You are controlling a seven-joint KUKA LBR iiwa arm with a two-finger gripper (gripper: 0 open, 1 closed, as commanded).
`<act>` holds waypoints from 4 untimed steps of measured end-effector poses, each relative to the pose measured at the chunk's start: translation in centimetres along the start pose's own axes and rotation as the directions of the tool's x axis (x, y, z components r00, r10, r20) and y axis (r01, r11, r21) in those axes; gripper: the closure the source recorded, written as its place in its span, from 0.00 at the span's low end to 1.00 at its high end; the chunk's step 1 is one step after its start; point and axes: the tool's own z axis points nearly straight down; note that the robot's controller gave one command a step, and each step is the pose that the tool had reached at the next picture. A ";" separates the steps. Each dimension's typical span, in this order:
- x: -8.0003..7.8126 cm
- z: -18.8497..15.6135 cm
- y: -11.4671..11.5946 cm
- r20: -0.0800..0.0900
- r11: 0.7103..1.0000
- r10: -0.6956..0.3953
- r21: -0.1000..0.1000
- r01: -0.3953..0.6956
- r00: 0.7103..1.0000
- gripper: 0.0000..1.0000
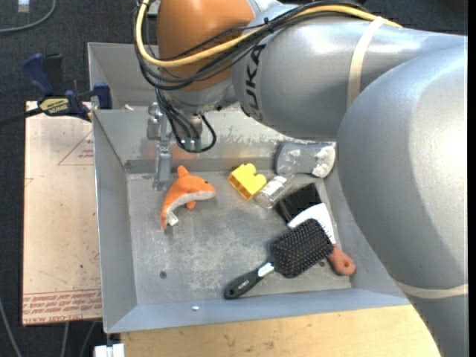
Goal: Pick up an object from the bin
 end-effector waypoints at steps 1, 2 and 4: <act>1.8 4.7 -3.7 0.004 0.999 -0.053 -0.002 0.053 0.999 0.00; 2.7 10.7 -3.2 0.005 0.993 -0.119 0.003 0.119 0.993 0.00; 1.9 14.8 -7.3 0.007 0.980 -0.198 0.002 0.198 0.980 1.00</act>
Offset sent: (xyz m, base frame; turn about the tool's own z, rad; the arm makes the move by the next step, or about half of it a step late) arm -0.0362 -0.0100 -0.1342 -0.1559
